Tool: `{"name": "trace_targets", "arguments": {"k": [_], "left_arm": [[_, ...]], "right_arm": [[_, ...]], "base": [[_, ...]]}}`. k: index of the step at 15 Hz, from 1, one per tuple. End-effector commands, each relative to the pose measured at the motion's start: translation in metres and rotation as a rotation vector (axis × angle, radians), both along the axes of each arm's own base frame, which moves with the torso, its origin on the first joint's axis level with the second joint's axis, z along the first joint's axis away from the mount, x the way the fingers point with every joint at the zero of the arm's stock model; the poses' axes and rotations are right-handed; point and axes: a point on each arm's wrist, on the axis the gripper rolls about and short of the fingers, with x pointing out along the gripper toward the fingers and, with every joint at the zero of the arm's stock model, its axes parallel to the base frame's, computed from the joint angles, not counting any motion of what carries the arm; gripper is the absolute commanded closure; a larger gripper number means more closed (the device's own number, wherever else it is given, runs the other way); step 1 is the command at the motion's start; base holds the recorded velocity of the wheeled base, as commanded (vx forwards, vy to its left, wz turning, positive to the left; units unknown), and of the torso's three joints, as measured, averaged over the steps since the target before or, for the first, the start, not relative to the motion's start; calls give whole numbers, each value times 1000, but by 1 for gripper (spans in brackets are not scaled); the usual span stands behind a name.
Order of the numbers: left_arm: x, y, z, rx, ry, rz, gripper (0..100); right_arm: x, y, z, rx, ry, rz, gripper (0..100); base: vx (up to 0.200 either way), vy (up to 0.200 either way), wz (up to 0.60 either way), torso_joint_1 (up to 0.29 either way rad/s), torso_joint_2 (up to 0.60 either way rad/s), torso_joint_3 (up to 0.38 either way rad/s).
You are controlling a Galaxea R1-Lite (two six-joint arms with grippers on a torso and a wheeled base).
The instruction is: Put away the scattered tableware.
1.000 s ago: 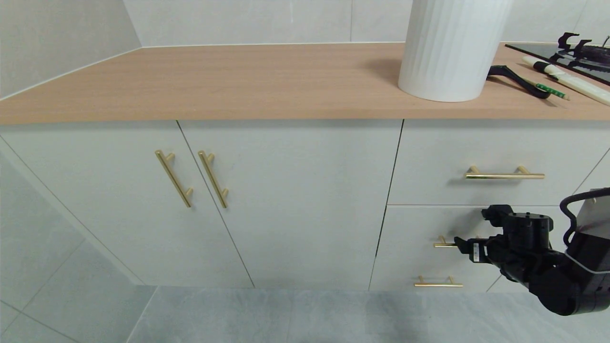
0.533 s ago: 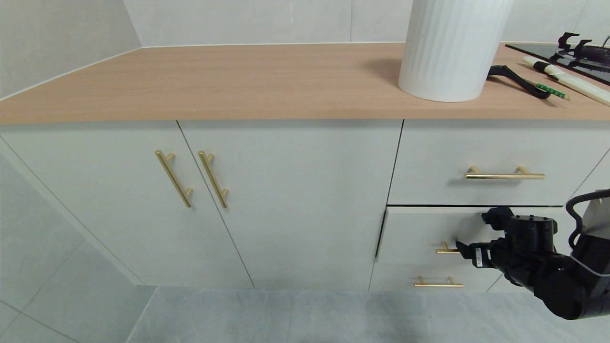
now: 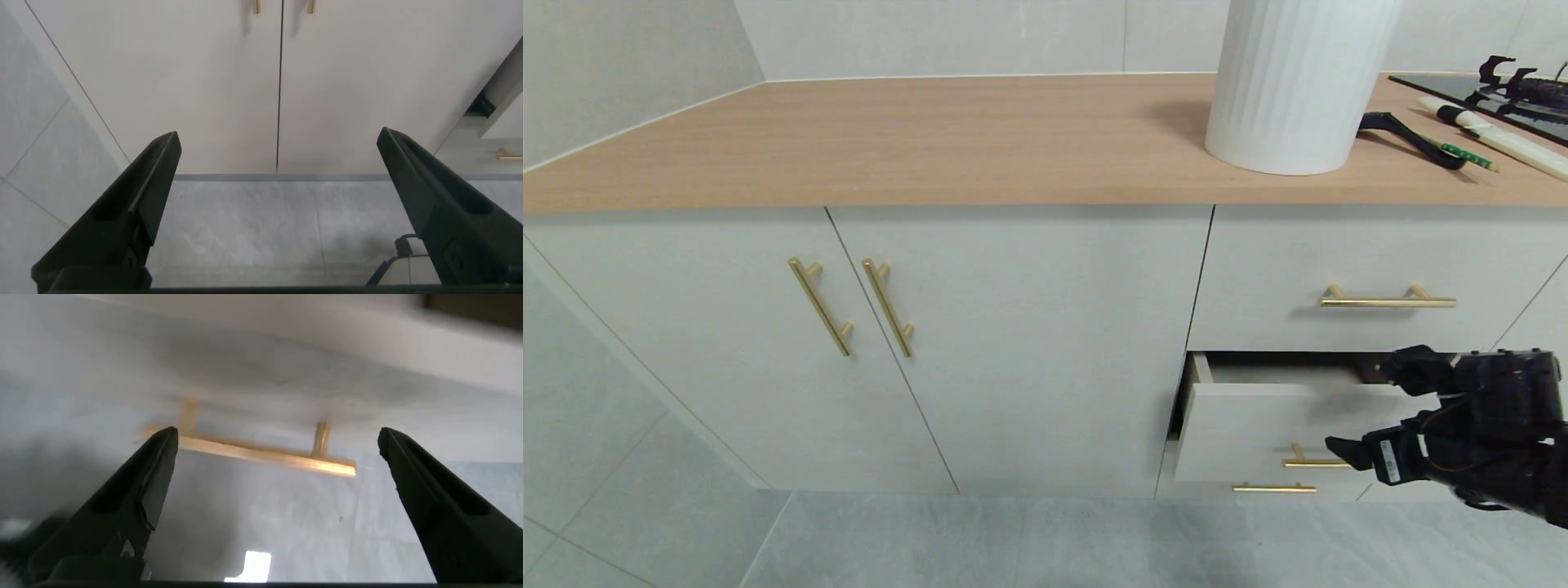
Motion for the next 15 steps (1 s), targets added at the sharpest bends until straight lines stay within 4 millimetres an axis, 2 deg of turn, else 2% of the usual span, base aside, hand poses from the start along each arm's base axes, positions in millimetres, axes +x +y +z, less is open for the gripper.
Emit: {"name": "trace_targets", "arguments": {"k": [1,3,5,11,15], "left_arm": [[0,0,0,0,0,0,0],[0,0,0,0,1,0,0],[0,0,0,0,0,0,0],[0,0,0,0,1,0,0],[0,0,0,1,1,0,0]], "right_arm": [[-39,7,76,47,-180,56,0],[-36,7,84,107,-205,26,0],[-28,9,82,139,-217,10,0],[21,14,35,134,-192,-97,0],[35,15,15,132,-254,-116,0]], "base": [[0,0,0,0,0,0],[0,0,0,0,0,0],[0,0,0,0,0,0],[0,0,0,0,0,0],[0,0,0,0,0,0]]}}
